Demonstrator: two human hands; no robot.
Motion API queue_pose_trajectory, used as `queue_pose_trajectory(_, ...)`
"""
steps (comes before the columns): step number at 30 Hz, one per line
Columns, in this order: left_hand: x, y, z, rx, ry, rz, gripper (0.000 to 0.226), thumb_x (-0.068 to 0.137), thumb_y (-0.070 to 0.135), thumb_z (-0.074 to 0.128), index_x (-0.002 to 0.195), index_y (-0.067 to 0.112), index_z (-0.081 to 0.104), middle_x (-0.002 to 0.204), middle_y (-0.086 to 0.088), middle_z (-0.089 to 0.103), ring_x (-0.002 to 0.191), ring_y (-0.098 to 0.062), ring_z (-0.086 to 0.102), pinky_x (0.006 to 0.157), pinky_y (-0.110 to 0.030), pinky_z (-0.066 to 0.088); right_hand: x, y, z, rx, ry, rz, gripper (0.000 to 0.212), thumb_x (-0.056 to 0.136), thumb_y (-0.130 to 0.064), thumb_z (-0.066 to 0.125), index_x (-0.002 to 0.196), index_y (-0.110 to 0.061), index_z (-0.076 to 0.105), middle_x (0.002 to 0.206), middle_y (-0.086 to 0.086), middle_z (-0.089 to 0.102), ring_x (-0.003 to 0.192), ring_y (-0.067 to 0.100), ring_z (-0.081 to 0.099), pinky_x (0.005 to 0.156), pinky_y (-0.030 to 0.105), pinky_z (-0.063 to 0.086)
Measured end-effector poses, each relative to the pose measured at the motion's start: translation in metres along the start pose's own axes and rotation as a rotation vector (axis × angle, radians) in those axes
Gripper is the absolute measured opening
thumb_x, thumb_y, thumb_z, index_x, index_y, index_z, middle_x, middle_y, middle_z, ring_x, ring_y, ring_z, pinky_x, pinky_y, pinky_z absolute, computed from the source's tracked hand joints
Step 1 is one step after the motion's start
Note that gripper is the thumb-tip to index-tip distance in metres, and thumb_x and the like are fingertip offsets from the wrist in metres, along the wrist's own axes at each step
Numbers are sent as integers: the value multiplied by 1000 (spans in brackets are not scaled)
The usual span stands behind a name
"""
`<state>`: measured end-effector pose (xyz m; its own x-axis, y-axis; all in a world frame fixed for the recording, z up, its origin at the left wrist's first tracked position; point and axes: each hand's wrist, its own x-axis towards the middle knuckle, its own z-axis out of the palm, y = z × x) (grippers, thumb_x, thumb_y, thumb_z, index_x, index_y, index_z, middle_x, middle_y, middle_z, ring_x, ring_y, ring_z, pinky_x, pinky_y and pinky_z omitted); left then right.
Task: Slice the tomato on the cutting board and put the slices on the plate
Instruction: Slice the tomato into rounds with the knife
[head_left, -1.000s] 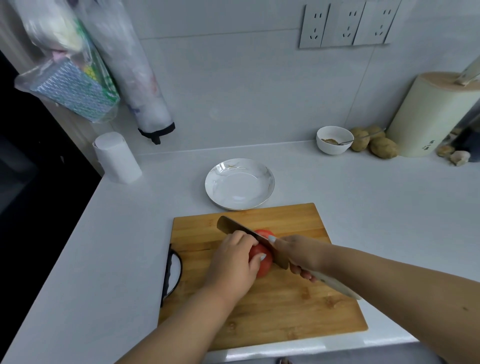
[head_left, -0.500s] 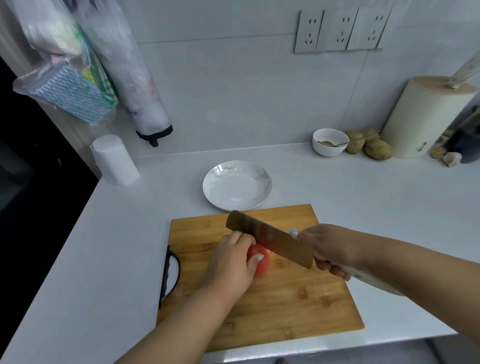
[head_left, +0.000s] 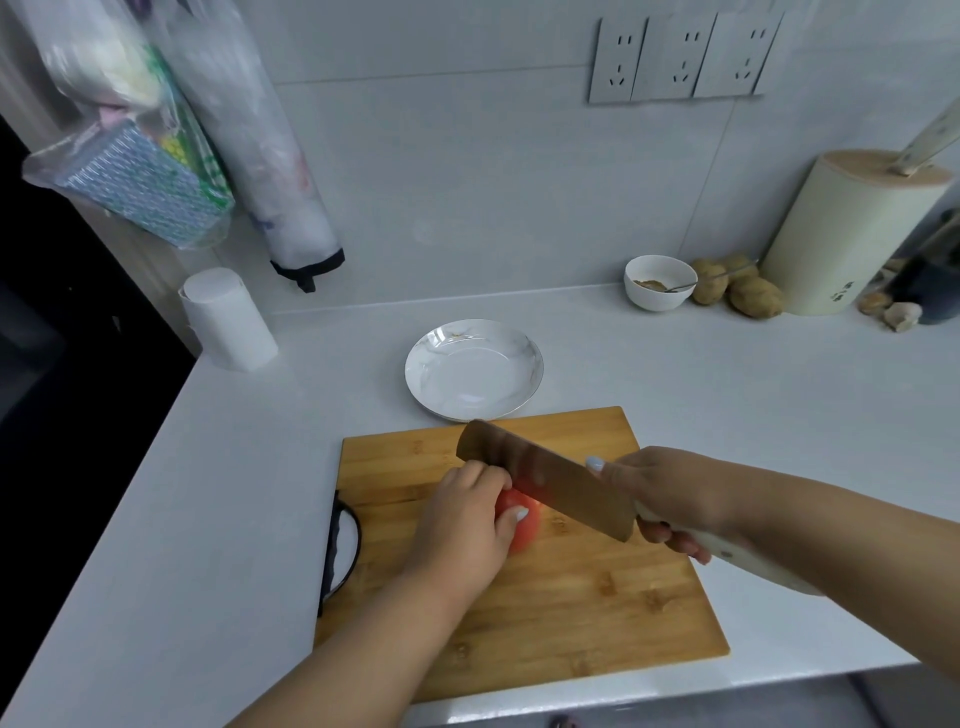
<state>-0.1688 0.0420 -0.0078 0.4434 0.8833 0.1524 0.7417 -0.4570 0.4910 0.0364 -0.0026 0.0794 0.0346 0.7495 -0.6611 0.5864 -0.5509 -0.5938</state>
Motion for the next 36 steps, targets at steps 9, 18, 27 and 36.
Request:
queue_pose_trajectory(9,1,-2,2,-8,11,26,27,88,38,56,111,24,55,112,8,52,103,-9,44,86,-22,40,23,-33,23,-54,-15,-36,61,96,-60,33,110,-7,60,59,5,44,43,17,38,46,24,34)
queue_pose_trajectory(18,-1,-2,1,4,18,32,23,89,38,55,109,26,53,112,11,50,103,-8,43,82,-18,37,17,0,13,-88,-1,44,64,93,-65,34,105,-9,63,55,2,47,37,13,38,44,23,35)
queue_pose_trajectory(27,0,-4,2,-1,23,46,25,90,37,55,111,25,53,112,10,49,105,-8,43,84,-18,38,33,-4,26,-94,-33,45,62,93,-66,31,107,-14,61,58,3,48,41,14,40,46,24,37)
queue_pose_trajectory(36,0,-7,5,-3,26,53,25,88,37,57,110,26,54,110,10,51,101,-9,45,83,-21,42,50,-10,42,-126,-48,-32,53,96,-62,26,111,-20,55,64,5,49,45,16,44,46,23,39)
